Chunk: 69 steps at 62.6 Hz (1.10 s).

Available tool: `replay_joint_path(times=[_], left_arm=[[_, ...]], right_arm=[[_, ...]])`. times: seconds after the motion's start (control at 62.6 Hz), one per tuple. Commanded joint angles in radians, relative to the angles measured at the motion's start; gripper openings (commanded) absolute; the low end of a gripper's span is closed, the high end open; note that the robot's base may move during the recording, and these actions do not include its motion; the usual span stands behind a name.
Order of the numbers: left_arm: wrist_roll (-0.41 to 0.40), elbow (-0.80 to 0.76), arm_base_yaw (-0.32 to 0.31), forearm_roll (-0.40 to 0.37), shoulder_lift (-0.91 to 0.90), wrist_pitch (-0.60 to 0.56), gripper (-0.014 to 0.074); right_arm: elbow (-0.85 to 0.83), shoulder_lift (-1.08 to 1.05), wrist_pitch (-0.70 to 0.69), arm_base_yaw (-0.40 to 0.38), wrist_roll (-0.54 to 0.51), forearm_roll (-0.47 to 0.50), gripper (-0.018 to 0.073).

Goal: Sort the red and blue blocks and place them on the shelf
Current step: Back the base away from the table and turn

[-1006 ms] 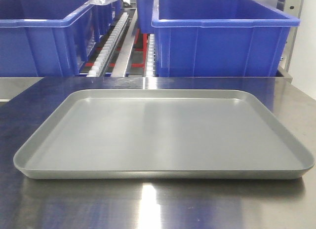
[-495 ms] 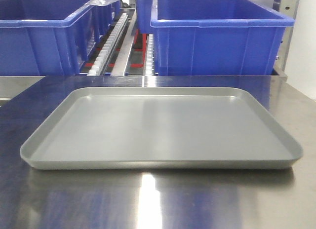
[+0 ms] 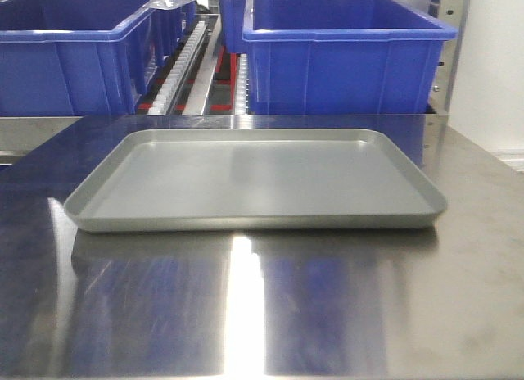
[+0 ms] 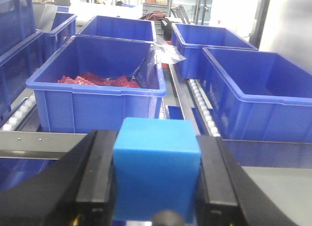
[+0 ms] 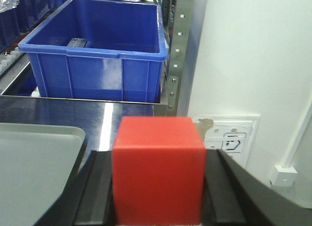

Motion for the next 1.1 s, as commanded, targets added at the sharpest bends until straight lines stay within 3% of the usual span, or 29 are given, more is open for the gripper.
replay_joint_path(times=[0.0,1.086], left_arm=[[-0.005,-0.027,0.003,-0.008,0.006,-0.095,0.0125],[-0.005,-0.027,0.003,-0.008,0.006,-0.095,0.0125]], right_arm=[[-0.029,0.003,-0.095,-0.007,-0.008,-0.003,0.0048],[-0.029,0.003,-0.095,-0.007,-0.008,-0.003,0.0048]])
